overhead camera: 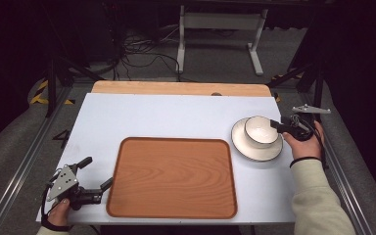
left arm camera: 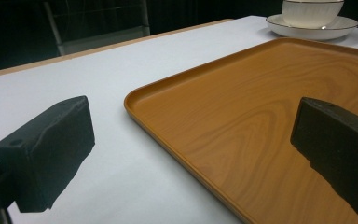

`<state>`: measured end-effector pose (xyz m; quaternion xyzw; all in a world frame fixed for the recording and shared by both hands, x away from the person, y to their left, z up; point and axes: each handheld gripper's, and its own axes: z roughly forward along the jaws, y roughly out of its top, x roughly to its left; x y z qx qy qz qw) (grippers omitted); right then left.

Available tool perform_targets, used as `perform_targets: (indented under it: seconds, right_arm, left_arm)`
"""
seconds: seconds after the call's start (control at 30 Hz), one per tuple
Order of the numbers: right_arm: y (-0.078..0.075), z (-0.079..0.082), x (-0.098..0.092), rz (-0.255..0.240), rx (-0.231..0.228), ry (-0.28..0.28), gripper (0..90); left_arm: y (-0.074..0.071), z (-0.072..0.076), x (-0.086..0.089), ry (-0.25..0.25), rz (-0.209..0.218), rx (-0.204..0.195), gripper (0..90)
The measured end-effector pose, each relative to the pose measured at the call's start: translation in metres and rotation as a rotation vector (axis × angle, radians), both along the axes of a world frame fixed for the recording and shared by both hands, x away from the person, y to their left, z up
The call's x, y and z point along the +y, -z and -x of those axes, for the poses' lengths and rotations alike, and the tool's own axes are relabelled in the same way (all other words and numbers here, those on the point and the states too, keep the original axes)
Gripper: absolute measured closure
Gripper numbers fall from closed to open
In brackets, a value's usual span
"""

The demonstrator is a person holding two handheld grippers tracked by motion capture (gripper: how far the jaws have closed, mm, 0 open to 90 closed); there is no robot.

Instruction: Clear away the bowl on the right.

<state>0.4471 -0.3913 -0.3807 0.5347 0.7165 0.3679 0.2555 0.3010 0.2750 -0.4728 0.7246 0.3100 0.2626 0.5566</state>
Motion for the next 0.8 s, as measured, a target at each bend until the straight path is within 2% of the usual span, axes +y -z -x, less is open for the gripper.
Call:
perform_targets:
  seconds: [0.1, 0.27, 0.4, 0.57, 0.8]
  right_arm:
    - [0.005, -0.003, -0.001, -0.002, 0.045, 0.012, 53.7]
    - [0.010, -0.007, 0.000, -0.012, 0.093, 0.030, 57.5]
    - [0.013, -0.009, -0.001, -0.066, 0.138, 0.076, 57.5]
    - [0.020, -0.011, -0.001, -0.064, 0.213, 0.109, 61.2]
    - [0.024, -0.013, 0.005, -0.069, 0.273, 0.146, 69.1]
  left_arm:
    - [0.000, 0.000, 0.000, 0.000, 0.000, 0.000, 0.2]
    - [0.000, 0.000, 0.000, 0.000, 0.000, -0.001, 0.2]
    - [0.000, 0.000, 0.000, -0.001, -0.001, -0.001, 0.2]
    - [0.000, 0.000, 0.000, -0.001, 0.000, 0.000, 0.2]
    - [0.000, 0.000, 0.000, -0.001, 0.000, 0.000, 0.2]
